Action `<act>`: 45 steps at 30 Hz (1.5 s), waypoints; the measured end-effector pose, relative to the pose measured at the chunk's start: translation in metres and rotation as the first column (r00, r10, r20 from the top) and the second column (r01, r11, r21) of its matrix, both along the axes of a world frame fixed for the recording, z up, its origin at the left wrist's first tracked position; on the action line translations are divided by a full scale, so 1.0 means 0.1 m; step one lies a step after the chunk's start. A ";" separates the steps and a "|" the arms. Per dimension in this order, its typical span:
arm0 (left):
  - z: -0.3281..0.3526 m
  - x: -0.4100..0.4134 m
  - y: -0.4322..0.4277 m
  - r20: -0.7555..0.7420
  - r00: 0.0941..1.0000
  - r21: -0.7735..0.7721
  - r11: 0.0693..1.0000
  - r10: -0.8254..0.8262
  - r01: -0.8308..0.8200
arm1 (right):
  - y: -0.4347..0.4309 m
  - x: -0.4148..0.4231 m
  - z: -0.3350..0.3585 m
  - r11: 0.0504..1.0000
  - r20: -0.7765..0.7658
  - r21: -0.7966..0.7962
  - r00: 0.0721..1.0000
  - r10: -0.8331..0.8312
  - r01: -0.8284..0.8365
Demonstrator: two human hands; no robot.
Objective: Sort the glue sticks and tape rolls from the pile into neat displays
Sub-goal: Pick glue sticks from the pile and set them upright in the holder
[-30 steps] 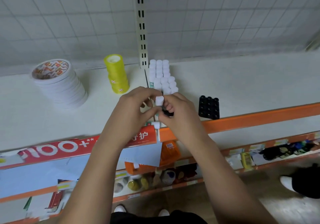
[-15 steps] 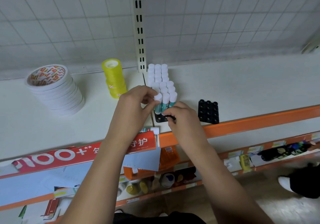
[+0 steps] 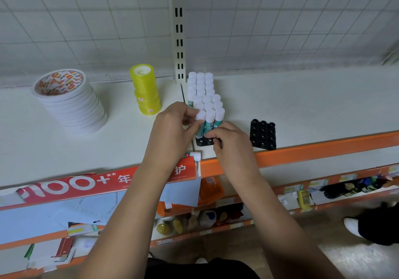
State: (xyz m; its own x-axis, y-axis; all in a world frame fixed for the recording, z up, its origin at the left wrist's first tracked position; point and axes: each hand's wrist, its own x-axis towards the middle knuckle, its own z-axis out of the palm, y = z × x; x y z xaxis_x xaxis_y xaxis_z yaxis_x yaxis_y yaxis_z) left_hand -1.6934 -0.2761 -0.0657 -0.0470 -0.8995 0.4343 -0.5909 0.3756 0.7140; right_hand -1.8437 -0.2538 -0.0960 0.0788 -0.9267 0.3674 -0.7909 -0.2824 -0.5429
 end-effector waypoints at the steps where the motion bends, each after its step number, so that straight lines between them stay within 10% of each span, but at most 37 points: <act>1: 0.01 0.00 0.01 -0.012 1.000 0.013 1.000 -0.005 0.005 | 0.01 0.00 0.00 1.000 -0.002 0.002 1.000 0.000 0.000; 12: 0.04 0.37 0.18 0.246 0.940 0.399 0.908 -0.238 0.125 | 0.15 -0.04 0.08 0.997 0.079 0.059 0.996 0.044 -0.049; 28: 0.01 0.31 0.19 0.404 0.899 0.297 0.954 -0.171 0.048 | 0.18 0.03 0.04 0.981 0.080 0.191 0.997 0.011 -0.026; 34: 0.06 0.18 0.20 0.274 0.943 0.207 0.969 -0.187 0.132 | 0.17 -0.07 0.10 0.971 0.326 0.239 0.944 -0.056 -0.025; 45: -0.01 -0.07 0.21 0.401 0.906 0.036 0.990 -0.138 0.135 | 0.09 -0.30 0.36 0.995 0.404 0.008 0.910 -0.096 0.101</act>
